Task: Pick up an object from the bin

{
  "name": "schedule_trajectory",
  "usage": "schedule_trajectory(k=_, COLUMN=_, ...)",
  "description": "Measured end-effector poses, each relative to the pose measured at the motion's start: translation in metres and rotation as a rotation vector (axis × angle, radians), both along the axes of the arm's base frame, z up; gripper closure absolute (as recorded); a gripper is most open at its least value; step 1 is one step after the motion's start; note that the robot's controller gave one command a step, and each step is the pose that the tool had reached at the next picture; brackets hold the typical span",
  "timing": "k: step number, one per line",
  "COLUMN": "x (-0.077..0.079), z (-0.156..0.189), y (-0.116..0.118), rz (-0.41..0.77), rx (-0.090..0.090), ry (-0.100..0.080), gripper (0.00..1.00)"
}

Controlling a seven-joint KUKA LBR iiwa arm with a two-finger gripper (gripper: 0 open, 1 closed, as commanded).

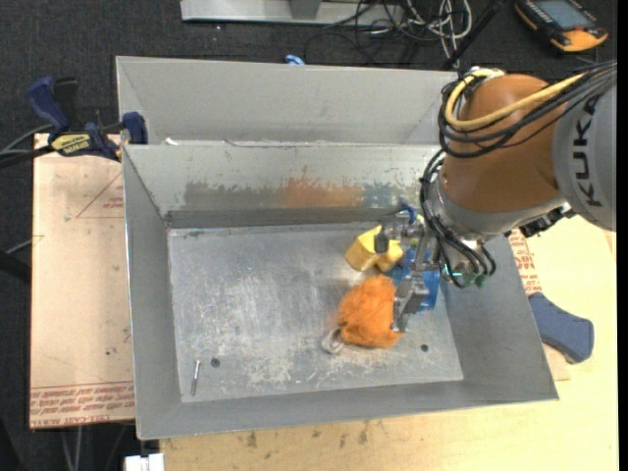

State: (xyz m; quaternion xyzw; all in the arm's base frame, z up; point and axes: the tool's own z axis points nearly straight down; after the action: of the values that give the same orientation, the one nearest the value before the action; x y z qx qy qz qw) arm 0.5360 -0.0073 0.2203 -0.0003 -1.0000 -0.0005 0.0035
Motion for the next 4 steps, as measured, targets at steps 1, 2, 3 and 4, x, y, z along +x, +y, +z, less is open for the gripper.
schedule_trajectory(k=1, x=0.002, z=0.004, y=0.000, rz=0.000, rx=0.000, ry=-0.008, gripper=0.00)
schedule_trajectory(k=2, x=-0.028, z=-0.073, y=-0.012, rz=0.054, rx=0.000, ry=-0.012, gripper=0.00)
schedule_trajectory(k=3, x=-0.044, z=-0.088, y=-0.017, rz=0.048, rx=0.001, ry=-0.006, gripper=0.00)
schedule_trajectory(k=4, x=-0.056, z=-0.087, y=-0.008, rz=0.099, rx=0.000, ry=-0.010, gripper=0.00)
